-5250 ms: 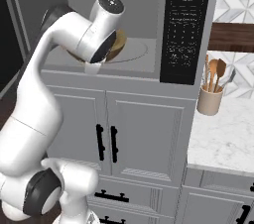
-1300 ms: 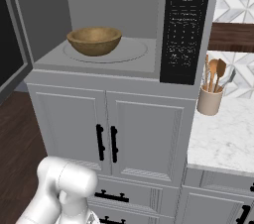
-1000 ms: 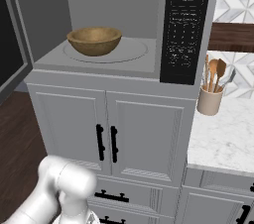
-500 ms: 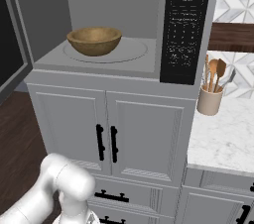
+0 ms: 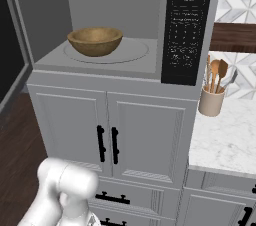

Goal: Open the microwave, place the bowl with waffle inside the microwave, then close the microwave door and turn it on.

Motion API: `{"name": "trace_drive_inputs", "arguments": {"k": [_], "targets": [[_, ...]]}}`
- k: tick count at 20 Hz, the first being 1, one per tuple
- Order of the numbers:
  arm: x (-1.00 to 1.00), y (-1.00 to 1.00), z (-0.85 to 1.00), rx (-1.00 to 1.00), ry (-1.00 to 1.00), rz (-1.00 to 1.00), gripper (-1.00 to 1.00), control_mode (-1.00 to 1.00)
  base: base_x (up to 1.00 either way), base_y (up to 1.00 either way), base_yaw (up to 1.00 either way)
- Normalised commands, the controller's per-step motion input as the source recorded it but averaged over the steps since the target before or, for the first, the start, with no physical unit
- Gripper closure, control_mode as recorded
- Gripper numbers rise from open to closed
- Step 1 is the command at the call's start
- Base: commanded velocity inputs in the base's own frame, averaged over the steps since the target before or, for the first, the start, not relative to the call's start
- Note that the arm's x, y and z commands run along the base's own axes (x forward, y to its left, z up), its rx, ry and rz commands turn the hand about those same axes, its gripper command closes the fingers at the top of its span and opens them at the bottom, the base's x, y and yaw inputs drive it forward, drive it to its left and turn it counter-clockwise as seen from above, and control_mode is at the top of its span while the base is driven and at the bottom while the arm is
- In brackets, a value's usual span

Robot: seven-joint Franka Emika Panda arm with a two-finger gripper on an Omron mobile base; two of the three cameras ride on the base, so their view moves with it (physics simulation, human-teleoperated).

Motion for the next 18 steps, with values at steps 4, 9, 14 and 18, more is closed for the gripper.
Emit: {"name": "trace_drive_inputs", "arguments": {"k": [4, 9, 14, 18], "targets": [[1.00, -1.00, 0.00, 0.11, -0.09, 0.25, -1.00, -1.00, 0.00, 0.00, 0.00], [1.00, -0.97, -0.03, 0.08, 0.00, 0.25, -1.00, -1.00, 0.00, 0.00, 0.00], [1.00, -0.94, -0.08, 0.05, 0.00, 0.28, -1.00, -1.00, 0.00, 0.00, 0.00], [1.00, -0.89, -0.07, 0.05, 0.03, 0.27, -1.00, -1.00, 0.00, 0.00, 0.00]]}}
